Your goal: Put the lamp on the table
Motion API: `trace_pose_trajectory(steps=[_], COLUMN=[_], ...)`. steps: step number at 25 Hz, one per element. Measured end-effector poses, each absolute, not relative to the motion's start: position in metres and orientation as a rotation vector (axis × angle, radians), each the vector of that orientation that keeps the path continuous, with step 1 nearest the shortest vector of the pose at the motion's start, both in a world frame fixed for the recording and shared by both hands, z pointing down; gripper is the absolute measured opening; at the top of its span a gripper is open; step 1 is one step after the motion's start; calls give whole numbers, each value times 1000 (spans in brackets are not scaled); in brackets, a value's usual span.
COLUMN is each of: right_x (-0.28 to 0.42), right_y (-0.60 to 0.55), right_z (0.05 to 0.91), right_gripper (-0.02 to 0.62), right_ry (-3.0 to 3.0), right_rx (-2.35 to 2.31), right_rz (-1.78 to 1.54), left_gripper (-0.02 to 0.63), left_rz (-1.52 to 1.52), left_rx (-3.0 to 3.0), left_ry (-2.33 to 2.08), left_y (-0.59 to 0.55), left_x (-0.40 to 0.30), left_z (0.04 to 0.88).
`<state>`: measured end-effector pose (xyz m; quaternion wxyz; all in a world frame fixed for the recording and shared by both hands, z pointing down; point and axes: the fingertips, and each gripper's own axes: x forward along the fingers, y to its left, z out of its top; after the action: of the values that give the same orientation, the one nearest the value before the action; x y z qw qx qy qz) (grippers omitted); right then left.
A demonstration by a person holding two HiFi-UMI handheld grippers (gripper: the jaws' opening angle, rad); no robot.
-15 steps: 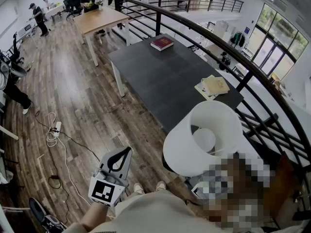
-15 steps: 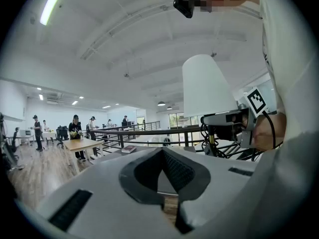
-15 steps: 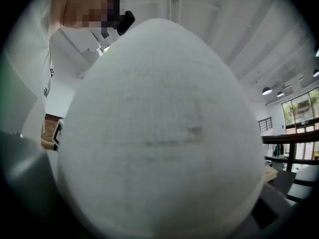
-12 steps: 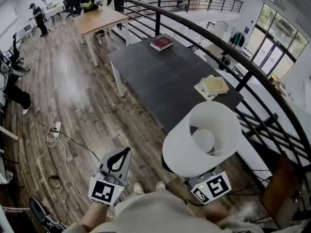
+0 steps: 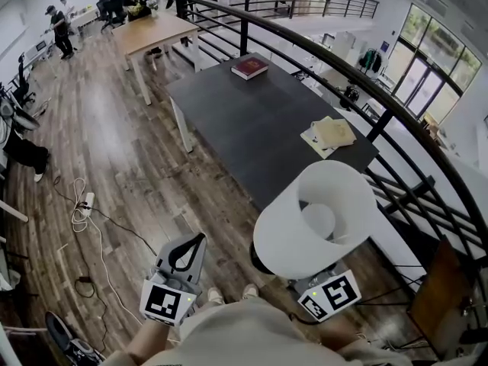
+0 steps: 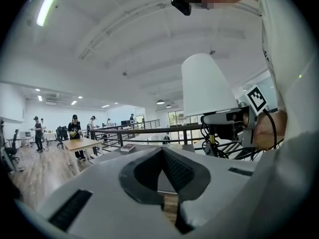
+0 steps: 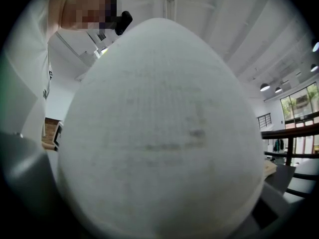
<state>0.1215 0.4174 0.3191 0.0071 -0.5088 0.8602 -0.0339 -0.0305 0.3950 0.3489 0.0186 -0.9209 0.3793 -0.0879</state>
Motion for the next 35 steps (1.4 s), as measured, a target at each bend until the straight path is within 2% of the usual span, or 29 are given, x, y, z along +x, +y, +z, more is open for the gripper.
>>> trace_pose_trajectory(steps=[19,35], right_x=[171,200], right_y=[441,447], right_z=[325,345], right_gripper=[92,91], right_ry=[2703,2708], right_rx=[-1554,-1529], right_rz=[-72,-86], left_gripper=[5,5], left_rz=[-308,-319], left_rx=[-2871,-2857], left_ry=[1162,1217], left_y=[419,427], left_x=[33,56], left_z=[363,376])
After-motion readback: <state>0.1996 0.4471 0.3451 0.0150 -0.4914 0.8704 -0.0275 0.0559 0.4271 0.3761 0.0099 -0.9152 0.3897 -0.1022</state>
